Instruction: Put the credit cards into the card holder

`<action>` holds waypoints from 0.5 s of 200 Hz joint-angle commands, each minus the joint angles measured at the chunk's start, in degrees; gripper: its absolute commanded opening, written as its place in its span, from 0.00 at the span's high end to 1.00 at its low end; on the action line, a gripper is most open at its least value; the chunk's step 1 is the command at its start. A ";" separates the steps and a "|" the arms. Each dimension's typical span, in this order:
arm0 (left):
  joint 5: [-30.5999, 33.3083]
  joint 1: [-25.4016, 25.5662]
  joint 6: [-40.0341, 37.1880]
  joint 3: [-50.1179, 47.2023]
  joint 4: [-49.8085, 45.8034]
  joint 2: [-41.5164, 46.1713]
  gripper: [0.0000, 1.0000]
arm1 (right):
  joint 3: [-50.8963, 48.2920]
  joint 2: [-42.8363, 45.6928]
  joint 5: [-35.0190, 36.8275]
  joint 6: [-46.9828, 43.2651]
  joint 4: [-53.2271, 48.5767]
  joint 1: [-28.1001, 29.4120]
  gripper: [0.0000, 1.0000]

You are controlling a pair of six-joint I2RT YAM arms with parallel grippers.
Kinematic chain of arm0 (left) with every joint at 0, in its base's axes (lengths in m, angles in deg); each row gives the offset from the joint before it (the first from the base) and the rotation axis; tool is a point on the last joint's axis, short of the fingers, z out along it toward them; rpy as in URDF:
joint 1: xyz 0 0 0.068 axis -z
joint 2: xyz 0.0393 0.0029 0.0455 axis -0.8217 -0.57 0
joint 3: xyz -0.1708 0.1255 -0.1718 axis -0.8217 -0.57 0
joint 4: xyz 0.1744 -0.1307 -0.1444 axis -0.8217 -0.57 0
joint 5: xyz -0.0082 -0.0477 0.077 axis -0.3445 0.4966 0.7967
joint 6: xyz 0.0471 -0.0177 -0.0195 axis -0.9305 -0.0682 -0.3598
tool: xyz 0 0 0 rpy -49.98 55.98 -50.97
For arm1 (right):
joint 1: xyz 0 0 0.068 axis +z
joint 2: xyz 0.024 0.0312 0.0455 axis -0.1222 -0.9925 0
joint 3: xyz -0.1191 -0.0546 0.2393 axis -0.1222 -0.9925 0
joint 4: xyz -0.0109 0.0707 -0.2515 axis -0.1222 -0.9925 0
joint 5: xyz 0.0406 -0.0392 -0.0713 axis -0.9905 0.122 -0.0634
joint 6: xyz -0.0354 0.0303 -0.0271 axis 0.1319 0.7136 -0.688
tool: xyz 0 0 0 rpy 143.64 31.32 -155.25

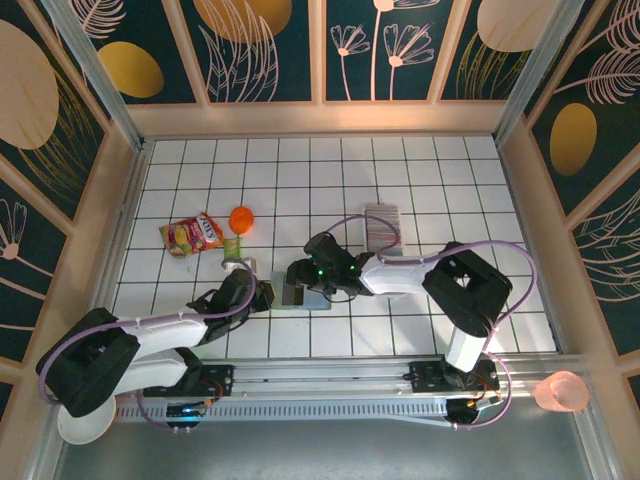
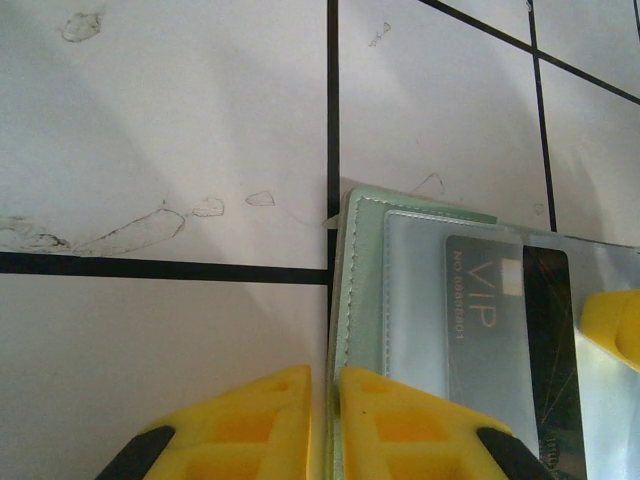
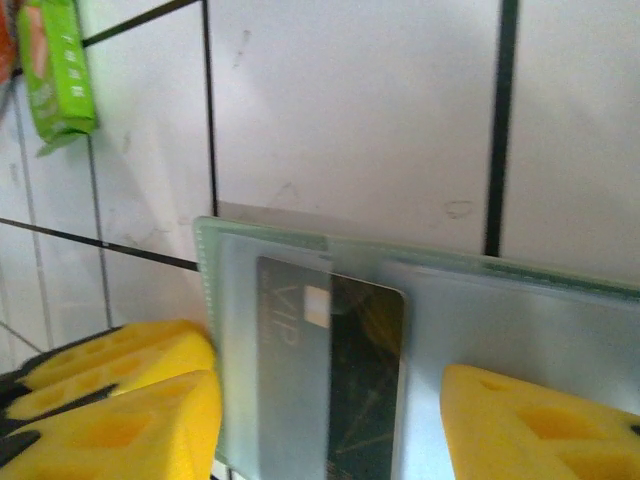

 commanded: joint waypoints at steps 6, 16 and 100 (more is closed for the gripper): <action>-4.34 0.16 1.60 -1.69 -2.39 -1.25 0.85 | 0.73 1.29 2.45 -2.36 -5.55 0.20 0.51; -4.68 0.15 1.65 -1.75 -2.12 -1.47 0.86 | 0.79 1.10 2.46 -2.36 -5.56 0.18 0.58; -10.61 0.22 1.82 -2.09 2.61 -3.92 0.86 | 3.28 -1.47 1.93 -3.24 -6.94 1.60 0.80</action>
